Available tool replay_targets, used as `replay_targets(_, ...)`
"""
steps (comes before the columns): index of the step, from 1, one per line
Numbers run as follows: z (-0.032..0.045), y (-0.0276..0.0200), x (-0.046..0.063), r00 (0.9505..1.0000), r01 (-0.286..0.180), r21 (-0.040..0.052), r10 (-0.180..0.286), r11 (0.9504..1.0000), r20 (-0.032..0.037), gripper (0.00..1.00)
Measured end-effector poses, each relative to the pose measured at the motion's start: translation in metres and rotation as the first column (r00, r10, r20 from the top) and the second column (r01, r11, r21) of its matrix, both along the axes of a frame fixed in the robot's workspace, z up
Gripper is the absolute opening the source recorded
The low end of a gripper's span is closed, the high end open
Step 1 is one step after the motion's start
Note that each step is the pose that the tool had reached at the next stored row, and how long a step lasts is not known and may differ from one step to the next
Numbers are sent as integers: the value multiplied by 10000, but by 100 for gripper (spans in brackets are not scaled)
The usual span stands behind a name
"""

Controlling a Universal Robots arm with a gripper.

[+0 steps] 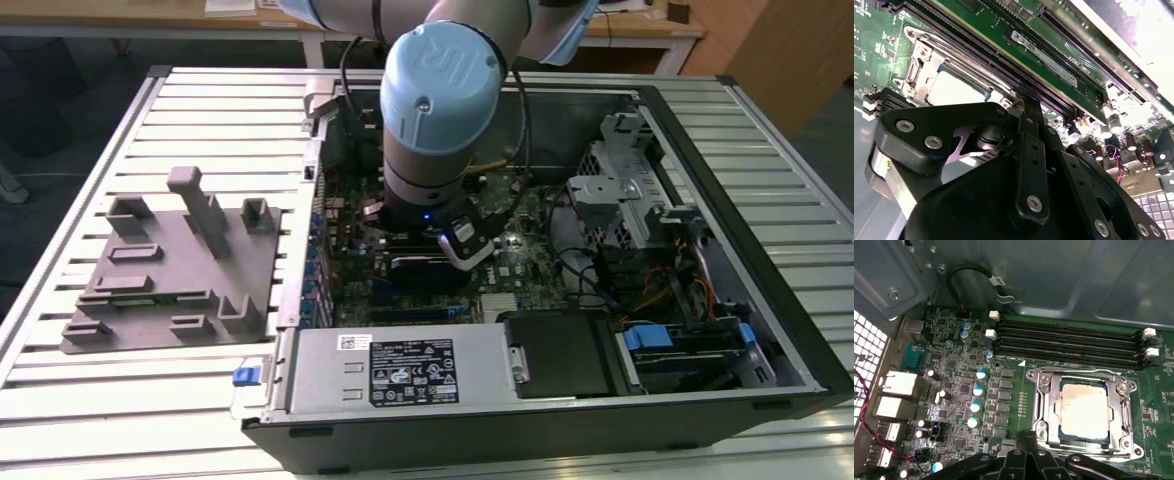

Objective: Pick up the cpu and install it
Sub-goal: 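Install the second cpu locking lever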

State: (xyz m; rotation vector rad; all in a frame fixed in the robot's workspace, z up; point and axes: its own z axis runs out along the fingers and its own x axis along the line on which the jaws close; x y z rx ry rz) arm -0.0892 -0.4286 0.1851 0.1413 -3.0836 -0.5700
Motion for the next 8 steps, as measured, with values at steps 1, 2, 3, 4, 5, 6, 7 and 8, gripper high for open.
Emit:
replay_targets(1, 0, 0, 0, 10000, 0, 1, 0, 10000, 1, 11)
replay_targets(2, 0, 0, 0, 10000, 0, 2, 0, 10000, 1, 11)
replay_targets(3, 5, 1, 0, 10000, 1, 4, -1, 10000, 3, 11)
replay_targets(4, 18, 1, 0, 10000, 1, 7, -1, 10000, 4, 11)
replay_targets(5, 34, 3, 1, 10000, 1, 13, -1, 10000, 7, 11)
replay_targets(6, 56, 2, 0, 10000, 1, 9, -1, 10000, 5, 11)
replay_targets(7, 79, 2, 0, 10000, 0, 3, 0, 10000, 2, 11)
replay_targets(8, 100, 2, 0, 10000, 0, 5, 0, 10000, 3, 11)
